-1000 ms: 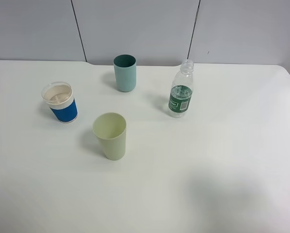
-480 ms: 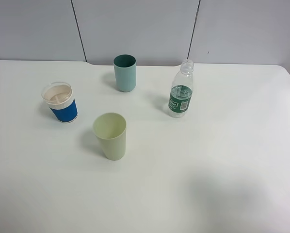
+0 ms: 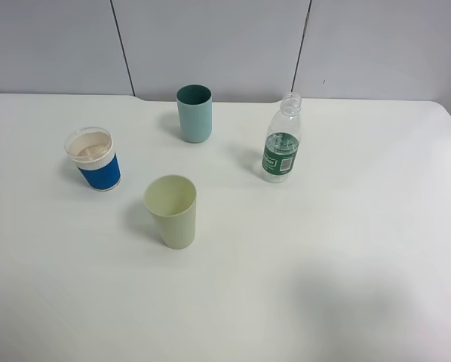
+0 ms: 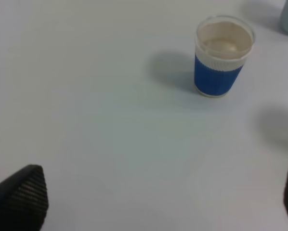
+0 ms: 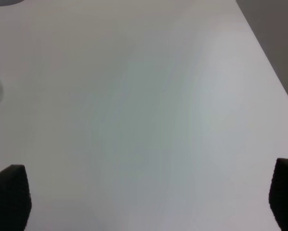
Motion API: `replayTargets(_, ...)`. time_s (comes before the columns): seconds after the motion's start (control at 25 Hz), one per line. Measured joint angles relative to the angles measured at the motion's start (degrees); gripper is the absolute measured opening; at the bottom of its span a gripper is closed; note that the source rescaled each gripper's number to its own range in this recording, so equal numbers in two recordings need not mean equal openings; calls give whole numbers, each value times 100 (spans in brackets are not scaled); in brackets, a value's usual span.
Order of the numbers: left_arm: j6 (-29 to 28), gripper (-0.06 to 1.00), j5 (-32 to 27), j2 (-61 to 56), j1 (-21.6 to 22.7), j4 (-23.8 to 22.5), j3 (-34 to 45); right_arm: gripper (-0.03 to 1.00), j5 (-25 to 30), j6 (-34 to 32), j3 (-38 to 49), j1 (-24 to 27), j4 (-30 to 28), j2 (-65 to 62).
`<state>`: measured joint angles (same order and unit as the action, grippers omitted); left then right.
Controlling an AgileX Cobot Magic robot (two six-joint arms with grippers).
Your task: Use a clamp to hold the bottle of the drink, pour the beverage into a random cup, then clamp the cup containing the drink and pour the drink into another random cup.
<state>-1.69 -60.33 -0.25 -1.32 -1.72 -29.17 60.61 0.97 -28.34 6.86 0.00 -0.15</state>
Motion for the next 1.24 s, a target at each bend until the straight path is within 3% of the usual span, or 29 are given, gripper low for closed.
replayTargets(1.24, 12, 100, 0, 0, 0, 5, 0, 100, 0, 0, 0, 0, 0, 0)
